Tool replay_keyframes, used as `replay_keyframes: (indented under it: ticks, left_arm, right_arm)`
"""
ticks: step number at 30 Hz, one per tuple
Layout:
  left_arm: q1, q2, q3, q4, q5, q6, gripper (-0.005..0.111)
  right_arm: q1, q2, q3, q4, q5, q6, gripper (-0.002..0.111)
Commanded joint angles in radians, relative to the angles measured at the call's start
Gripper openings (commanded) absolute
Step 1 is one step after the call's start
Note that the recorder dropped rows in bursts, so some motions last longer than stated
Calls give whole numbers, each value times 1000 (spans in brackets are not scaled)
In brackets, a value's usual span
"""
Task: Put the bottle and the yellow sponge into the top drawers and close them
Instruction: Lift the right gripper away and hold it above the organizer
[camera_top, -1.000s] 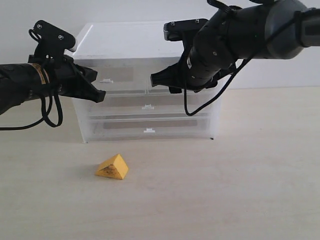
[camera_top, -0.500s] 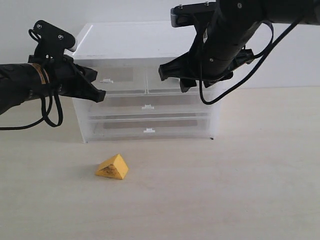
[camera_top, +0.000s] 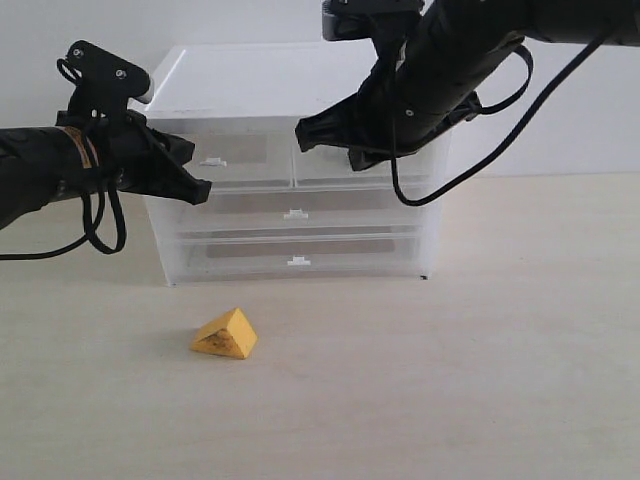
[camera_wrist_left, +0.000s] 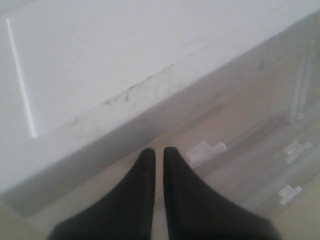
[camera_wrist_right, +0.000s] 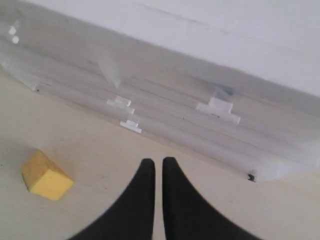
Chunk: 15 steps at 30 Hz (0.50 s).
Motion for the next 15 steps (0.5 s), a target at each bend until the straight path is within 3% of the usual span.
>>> replay_keyframes:
  ticks: [1,9,15]
  left_arm:
    - [2,-13,-6,29,26,11,4]
    - [2,-59,-3,121,56,21,4]
    - [-2,-127,37,242,60,39,4]
  right_arm:
    - [-3,29,-4,15,-58,-29,0]
    - [-3,77,-6,157,-116,-142,0]
    - [-3,76,-6,164,-155,-142,0]
